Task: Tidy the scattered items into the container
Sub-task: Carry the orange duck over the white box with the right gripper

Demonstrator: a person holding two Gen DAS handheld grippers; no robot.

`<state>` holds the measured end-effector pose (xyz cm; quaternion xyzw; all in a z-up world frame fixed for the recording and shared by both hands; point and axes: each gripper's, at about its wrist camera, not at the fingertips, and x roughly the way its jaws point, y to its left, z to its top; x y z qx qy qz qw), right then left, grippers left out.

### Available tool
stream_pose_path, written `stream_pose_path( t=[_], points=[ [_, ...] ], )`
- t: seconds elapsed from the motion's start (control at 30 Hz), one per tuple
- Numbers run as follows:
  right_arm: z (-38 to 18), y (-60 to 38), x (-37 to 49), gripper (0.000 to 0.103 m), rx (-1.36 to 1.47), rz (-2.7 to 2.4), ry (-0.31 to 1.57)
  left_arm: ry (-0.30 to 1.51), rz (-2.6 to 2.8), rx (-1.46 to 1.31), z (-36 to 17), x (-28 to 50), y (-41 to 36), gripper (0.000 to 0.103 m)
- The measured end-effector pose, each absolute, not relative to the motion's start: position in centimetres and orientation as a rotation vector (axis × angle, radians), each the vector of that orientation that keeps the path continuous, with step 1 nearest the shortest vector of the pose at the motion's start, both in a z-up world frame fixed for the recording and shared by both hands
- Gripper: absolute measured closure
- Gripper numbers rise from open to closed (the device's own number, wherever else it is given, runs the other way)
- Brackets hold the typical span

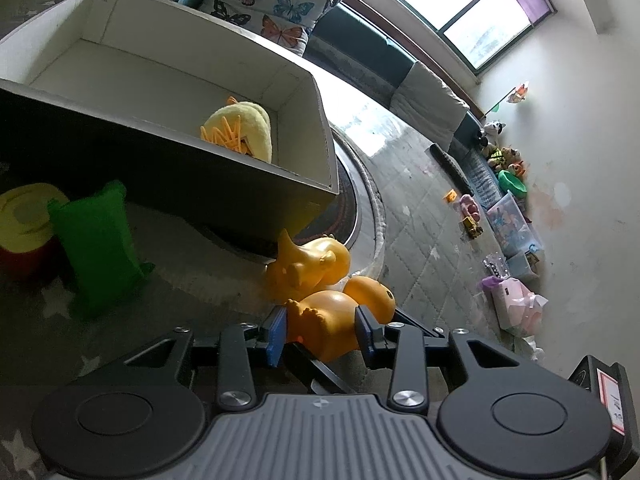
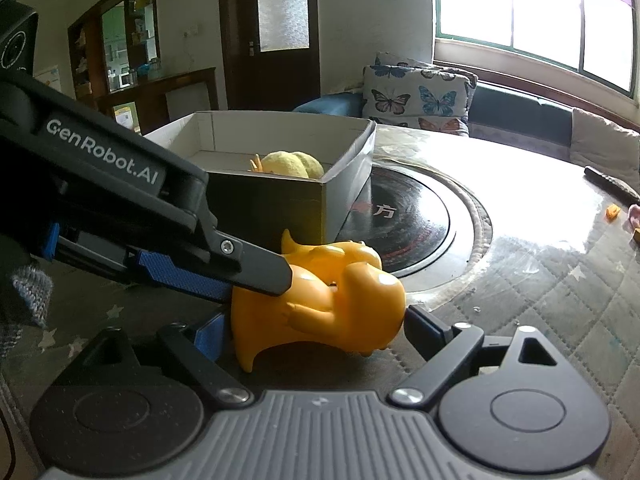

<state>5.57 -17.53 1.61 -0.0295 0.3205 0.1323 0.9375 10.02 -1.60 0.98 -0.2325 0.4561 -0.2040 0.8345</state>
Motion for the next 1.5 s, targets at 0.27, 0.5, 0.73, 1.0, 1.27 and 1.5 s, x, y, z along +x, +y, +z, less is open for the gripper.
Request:
stream_pose_path(
  t=[0.27, 0.5, 0.73, 1.0, 1.27, 1.5],
  points=[
    [3.5, -16.4, 4.8, 0.011, -0.095, 0.282, 0.613, 0.919, -0.429, -0.509, 2.7, 8.8, -0.4, 0.064],
    [6.0, -15.3, 5.4, 0.011, -0.133, 0.298, 0.55, 0.842, -0.427, -0.506, 5.2, 8.8, 0.8, 0.063],
    [8.0, -13.3, 8.5, 0.011, -0.174, 0.354, 0.489, 0.767, -0.383, -0.519, 7.4, 10.4, 2.9, 0.063],
    [9.1, -11.0, 13.5, 0.011, -0.2, 0.424, 0.469, 0.731, -0.314, -0.538, 8.7, 13.9, 5.6, 0.063],
    [8.1, -9.2, 19.5, 0.011, -0.232, 0.495, 0.52, 0.753, -0.243, -0.585, 7.6, 17.9, 7.7, 0.062],
    [6.0, -7.5, 23.2, 0.011, -0.29, 0.549, 0.61, 0.819, -0.187, -0.634, 5.2, 20.6, 9.2, 0.062]
  ],
)
